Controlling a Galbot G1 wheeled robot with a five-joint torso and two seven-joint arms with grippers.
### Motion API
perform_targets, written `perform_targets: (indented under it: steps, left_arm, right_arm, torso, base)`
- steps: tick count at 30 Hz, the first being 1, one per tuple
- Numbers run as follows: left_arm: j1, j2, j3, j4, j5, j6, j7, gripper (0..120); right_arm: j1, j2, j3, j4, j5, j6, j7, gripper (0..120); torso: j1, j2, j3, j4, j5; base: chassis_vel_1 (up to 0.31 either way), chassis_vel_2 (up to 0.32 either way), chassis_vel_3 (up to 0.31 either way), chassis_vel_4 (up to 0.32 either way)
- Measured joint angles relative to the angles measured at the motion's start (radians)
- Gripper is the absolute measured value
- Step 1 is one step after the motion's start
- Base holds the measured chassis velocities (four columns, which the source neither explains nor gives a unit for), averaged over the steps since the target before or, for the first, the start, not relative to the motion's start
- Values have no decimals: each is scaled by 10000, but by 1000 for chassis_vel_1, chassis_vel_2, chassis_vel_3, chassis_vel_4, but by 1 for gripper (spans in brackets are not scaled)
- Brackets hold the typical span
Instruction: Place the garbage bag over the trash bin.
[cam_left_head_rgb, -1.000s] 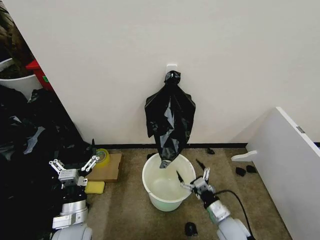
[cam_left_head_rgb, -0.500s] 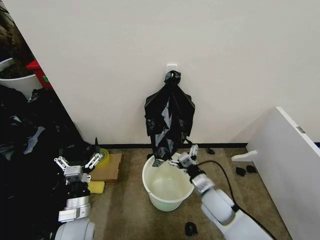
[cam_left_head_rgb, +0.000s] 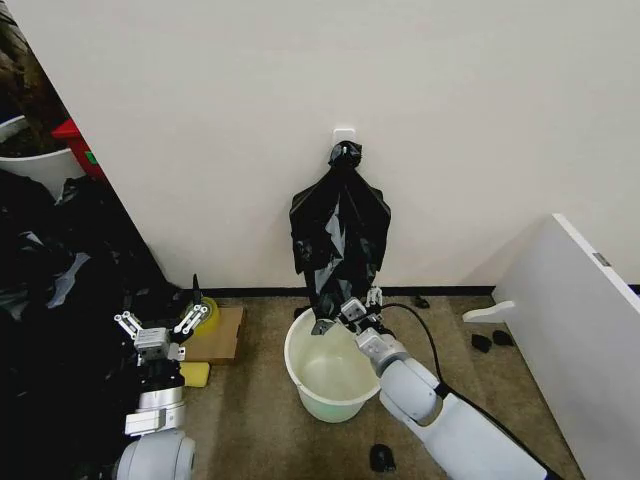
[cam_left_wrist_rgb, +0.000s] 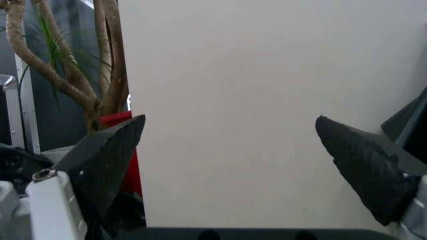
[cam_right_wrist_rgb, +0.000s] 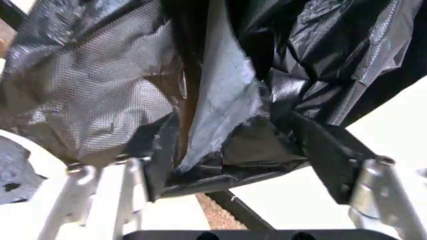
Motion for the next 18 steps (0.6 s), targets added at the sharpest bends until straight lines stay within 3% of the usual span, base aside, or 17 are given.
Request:
perform_targets:
  steps: [9, 14, 18]
  left_arm:
    - [-49, 81, 24, 48, 9, -18, -28, 100]
    - [-58, 120, 12, 20, -11, -19, -48, 100]
    - [-116, 214, 15, -29, -98, -18, -64, 100]
  right_arm:
    - [-93, 195, 301, -174, -495, -368, 5, 26]
    - [-198, 223, 450, -175, -560, -312, 7, 14]
    - [-482, 303, 819, -111, -336, 660, 14, 0]
  torso:
    - [-2, 0, -1, 0, 1]
    - [-1, 0, -1, 1, 0]
    - [-1, 0, 0, 1, 1]
  base:
    - [0, 0, 0, 0]
    - [0, 0, 0, 0]
    - [0, 0, 0, 0]
